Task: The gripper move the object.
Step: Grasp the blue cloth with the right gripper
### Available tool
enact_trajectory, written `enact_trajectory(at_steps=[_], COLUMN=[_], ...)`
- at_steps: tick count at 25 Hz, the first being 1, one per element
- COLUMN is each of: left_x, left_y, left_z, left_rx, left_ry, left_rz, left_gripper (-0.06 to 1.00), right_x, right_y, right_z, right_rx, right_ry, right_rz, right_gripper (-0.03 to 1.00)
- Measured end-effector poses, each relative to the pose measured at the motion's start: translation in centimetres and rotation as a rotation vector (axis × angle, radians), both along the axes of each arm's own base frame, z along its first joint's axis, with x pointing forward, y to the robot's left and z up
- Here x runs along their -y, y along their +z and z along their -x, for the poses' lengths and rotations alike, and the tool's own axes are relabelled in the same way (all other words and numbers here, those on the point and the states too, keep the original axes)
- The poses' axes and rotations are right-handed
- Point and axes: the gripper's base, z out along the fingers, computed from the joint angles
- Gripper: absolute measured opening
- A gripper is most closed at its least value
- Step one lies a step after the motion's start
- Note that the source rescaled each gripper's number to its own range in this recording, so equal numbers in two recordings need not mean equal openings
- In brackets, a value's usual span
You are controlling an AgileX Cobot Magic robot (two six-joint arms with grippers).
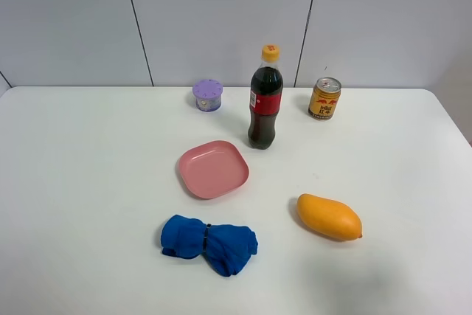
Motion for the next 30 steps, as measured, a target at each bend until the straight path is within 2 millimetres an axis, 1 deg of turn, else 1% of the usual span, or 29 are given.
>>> enact_trajectory(at_steps=[8,15,18,22,24,27,30], left_x=[0.0,0.0,0.0,0.0,0.0,0.0,0.0], left_y=[0.0,0.0,0.0,0.0,0.0,0.0,0.0], left_z=[0.0,0.0,0.0,0.0,0.0,0.0,0.0], left_rx=[0.000,0.000,0.000,0.000,0.000,0.000,0.000], left_ry=[0.000,0.000,0.000,0.000,0.000,0.000,0.000], left_rz=[0.000,0.000,0.000,0.000,0.000,0.000,0.000], left_gripper=[1.00,1.00,1.00,1.00,1.00,1.00,1.00], right_x=[-0.1,-1.1,-1.6,-2.4,-3.0,-4.4,-6.3], right_y=[0.0,0.0,1.4,5.0,6.6,8.7,9.8], right_z=[-0.2,-3.1,-4.5,-6.9,-8.3,-11.3,-14.3], right_rx=[-0.013,-0.200,-0.210,-0.156,-0.165,-0.208,-0.262], right_ry=[0.011,0.171,0.231,0.311,0.341,0.389,0.446], right_rz=[-0.005,-0.036,-0.043,-0.040,-0.038,-0.032,-0.010], right_gripper=[1.00,1.00,1.00,1.00,1.00,1.00,1.00])
